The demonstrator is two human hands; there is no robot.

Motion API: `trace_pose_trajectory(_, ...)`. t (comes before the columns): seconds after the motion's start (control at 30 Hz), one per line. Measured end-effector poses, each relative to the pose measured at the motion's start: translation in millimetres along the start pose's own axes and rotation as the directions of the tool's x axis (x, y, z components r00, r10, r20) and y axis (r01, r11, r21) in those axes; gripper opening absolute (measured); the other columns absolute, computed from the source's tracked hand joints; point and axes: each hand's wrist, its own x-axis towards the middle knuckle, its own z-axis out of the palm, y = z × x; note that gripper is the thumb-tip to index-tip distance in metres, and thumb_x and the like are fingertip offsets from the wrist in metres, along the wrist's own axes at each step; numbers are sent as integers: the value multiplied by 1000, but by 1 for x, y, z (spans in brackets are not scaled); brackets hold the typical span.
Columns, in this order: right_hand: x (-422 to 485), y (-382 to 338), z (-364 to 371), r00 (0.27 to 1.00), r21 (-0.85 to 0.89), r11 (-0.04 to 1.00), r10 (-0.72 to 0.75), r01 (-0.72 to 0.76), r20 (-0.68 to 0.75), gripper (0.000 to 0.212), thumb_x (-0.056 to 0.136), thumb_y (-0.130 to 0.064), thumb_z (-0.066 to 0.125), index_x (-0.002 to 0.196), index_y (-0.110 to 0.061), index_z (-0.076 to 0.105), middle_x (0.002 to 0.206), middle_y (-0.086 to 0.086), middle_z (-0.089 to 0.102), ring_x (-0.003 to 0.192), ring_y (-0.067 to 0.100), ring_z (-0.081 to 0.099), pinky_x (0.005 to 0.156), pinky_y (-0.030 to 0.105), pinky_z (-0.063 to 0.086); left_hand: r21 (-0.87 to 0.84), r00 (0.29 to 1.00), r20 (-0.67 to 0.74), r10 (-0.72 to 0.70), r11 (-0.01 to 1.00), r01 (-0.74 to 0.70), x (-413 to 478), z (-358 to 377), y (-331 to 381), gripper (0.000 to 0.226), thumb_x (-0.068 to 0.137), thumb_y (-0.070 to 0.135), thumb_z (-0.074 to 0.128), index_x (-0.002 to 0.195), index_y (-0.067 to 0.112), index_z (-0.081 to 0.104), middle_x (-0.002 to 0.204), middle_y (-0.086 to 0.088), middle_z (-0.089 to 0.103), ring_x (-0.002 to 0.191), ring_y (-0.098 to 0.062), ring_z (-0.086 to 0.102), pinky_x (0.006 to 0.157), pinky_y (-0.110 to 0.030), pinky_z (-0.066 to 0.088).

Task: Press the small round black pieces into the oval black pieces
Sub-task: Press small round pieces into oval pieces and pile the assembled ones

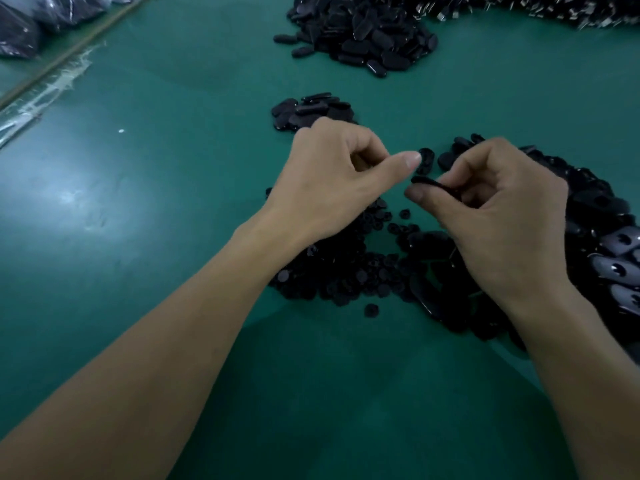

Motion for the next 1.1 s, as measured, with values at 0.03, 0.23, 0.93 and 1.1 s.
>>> trace_pose_trajectory(0.03, 0, 0, 1, 1000, 24, 999, -26, 26, -5, 29, 81, -36, 83, 80, -26, 56, 76, -8, 66, 62, 13, 61, 58, 26, 52, -7, 1000, 11, -8, 1000, 8, -1, 1, 2, 34, 90, 41, 74, 67, 16, 73, 48, 11, 57, 42, 0, 44, 46, -11, 33)
trace_pose_trajectory(0.23, -2, 0, 3, 986, 65, 986, -150, 155, -71, 26, 83, -23, 83, 82, -11, 60, 86, -13, 65, 81, 1, 67, 72, 17, 54, -62, 989, 123, -83, 994, 91, -3, -3, 6, 42, 91, 51, 69, 63, 20, 74, 51, 4, 66, 36, -3, 40, 41, -13, 31)
trace_pose_trajectory(0.93, 6, 2, 5, 992, 460, 881, 73, -113, 105, 16, 91, -10, 71, 97, -24, 71, 75, -13, 73, 66, 2, 65, 65, 12, 49, -308, 999, 22, -49, 950, 53, -2, 0, 3, 4, 90, 17, 76, 88, 18, 73, 70, 7, 70, 61, -8, 59, 55, -18, 46)
trace_pose_trajectory(1.1, 6, 1, 6, 994, 414, 904, 79, -103, 74, 15, 92, -10, 69, 97, -25, 72, 75, -14, 73, 65, 2, 64, 66, 12, 48, -327, 998, 51, 21, 945, -3, -2, 0, 0, 3, 91, 11, 76, 92, 12, 74, 71, 4, 72, 63, -5, 65, 61, -22, 54)
